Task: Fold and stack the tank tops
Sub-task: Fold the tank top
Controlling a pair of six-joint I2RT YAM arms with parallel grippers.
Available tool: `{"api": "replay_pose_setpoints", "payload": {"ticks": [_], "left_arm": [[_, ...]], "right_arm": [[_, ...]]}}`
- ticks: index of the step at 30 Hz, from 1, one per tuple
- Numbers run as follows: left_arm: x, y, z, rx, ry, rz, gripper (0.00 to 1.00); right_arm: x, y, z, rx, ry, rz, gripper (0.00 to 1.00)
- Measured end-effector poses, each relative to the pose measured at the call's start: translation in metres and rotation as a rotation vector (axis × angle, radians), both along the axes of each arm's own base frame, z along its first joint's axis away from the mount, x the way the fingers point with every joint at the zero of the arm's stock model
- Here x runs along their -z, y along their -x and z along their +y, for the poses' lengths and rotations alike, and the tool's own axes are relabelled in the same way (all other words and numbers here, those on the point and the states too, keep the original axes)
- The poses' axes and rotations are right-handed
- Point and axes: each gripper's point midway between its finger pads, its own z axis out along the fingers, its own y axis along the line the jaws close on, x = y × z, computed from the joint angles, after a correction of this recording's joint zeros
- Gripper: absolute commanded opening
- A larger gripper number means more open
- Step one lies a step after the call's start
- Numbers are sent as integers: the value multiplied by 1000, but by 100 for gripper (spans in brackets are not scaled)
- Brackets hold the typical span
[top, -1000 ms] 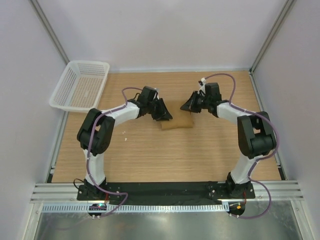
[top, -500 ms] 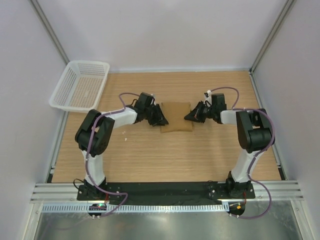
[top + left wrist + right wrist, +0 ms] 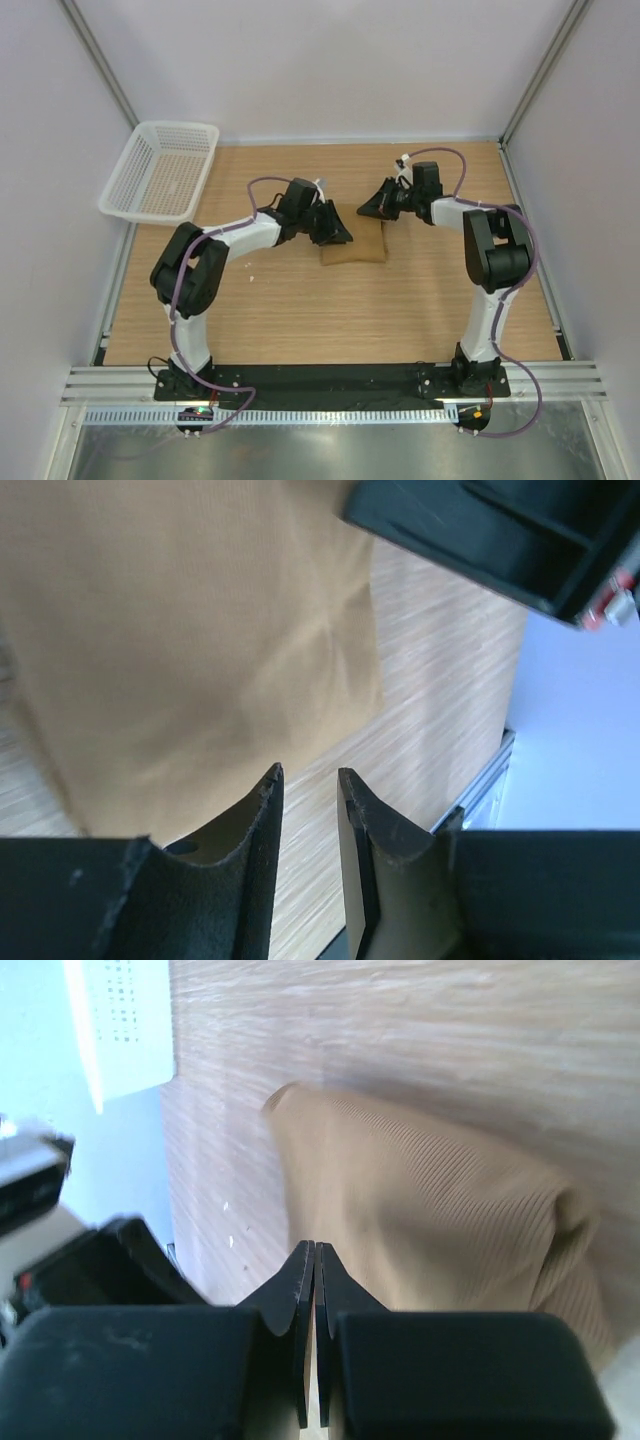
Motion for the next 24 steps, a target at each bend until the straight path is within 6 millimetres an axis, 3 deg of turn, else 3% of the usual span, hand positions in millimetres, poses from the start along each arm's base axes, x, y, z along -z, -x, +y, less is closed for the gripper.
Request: {"api": "replay_pose_setpoints", "payload": {"ticks": [4,9,15,18,21,24], "left_arm": [[14,7,-19,35,40,29,28],[46,12,-33,46,63,97,27],[47,12,-36,43,96,98,29],[39,14,-31,41,74,77,35],[17,20,-17,32,29,34,41],[-17,25,-2,19,10,-49,50]], "right_arm": [[25,-16,6,4,-18,55,6],[58,-25,8,18,-28,121,5],[61,-28,11,7,-58,128,8],[58,-28,9,15,-38,119,13],[47,-26,2,39,13,91,25],[18,-17,-6,60,50,29,51]]}}
